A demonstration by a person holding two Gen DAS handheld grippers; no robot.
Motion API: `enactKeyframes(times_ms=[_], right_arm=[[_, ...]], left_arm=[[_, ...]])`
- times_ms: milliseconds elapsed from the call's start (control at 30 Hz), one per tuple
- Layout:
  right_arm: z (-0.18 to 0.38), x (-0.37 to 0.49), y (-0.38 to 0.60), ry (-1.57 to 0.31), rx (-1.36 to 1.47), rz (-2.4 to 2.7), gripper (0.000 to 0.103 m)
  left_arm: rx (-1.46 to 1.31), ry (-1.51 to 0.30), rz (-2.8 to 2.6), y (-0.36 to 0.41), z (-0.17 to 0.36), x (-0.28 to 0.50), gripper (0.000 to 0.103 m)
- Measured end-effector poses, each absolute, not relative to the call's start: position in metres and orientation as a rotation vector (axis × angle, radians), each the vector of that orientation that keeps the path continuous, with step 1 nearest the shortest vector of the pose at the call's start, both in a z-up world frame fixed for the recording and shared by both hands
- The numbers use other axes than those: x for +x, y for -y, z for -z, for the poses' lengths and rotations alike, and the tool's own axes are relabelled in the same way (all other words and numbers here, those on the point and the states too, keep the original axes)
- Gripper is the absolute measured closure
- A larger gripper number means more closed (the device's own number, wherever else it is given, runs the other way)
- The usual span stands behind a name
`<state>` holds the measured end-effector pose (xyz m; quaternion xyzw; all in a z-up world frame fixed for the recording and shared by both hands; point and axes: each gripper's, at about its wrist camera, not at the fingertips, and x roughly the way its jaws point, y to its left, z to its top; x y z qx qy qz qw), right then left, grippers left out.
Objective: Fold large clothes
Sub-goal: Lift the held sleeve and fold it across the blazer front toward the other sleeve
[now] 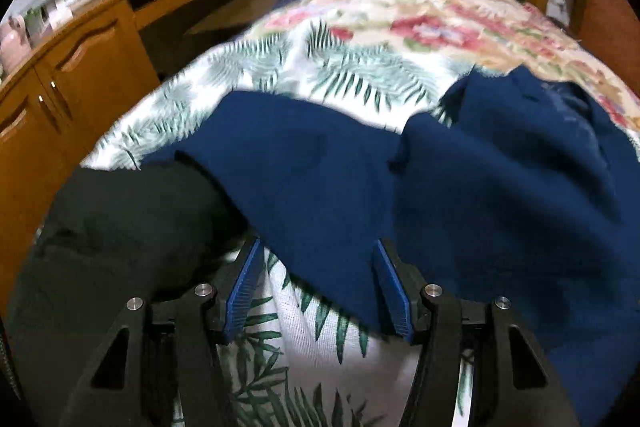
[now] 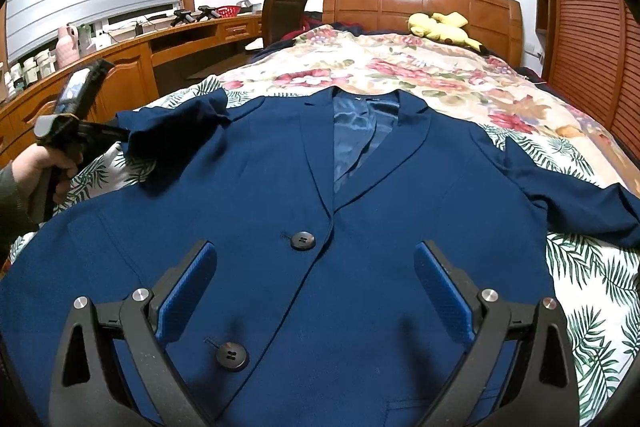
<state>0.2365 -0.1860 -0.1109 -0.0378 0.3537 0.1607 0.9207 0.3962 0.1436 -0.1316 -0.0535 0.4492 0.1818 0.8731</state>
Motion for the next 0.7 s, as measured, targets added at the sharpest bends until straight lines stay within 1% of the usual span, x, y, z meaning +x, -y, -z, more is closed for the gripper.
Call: enactKeyframes(times_ms=[67, 133, 167, 233, 267, 300, 400, 567, 700], right_arm=[[0.111, 0.237, 0.186, -0.728, -0.075, -0.331, 0.003], [0.111, 0.236, 0.187, -0.727, -0.074, -0.331, 0.003], [0.111, 0.236, 0.186, -0.727, -0.074, -0.331, 0.003], [0.111, 0.236, 0.187, -0.726, -0.072, -0.332, 0.003], [0.111, 0.236, 0.186, -0.728, -0.072, -0.332, 0.003], [0.111, 0.236, 0.186, -0.729, -0.073, -0.331, 0.003], [0.112, 0.236, 0.186, -0.732, -0.072, -0.331, 0.003], [0.111, 0.236, 0.184, -0.731, -0.072, -0.331, 0.003], [0.112, 0.236, 0.184, -0.727, -0.072, -0.329, 0.003]], left_arm=[[-0.143, -0.962, -0.390, -0.150, 0.142, 0.405, 0.044], [-0.144, -0.948, -0.390, -0.151, 0.142, 0.409, 0.044], [-0.130, -0.949, -0.391, -0.149, 0.144, 0.413, 0.046], [-0.102, -0.941, -0.398, -0.147, 0.145, 0.419, 0.063], [-0.082, -0.933, -0.412, -0.146, 0.144, 0.419, 0.084], [-0.067, -0.925, -0.422, -0.146, 0.144, 0.419, 0.097], [-0.056, -0.889, -0.406, -0.147, 0.139, 0.417, 0.099], [-0.030, -0.812, -0.421, -0.144, 0.120, 0.400, 0.099], [0.045, -0.747, -0.422, -0.125, 0.106, 0.389, 0.100]])
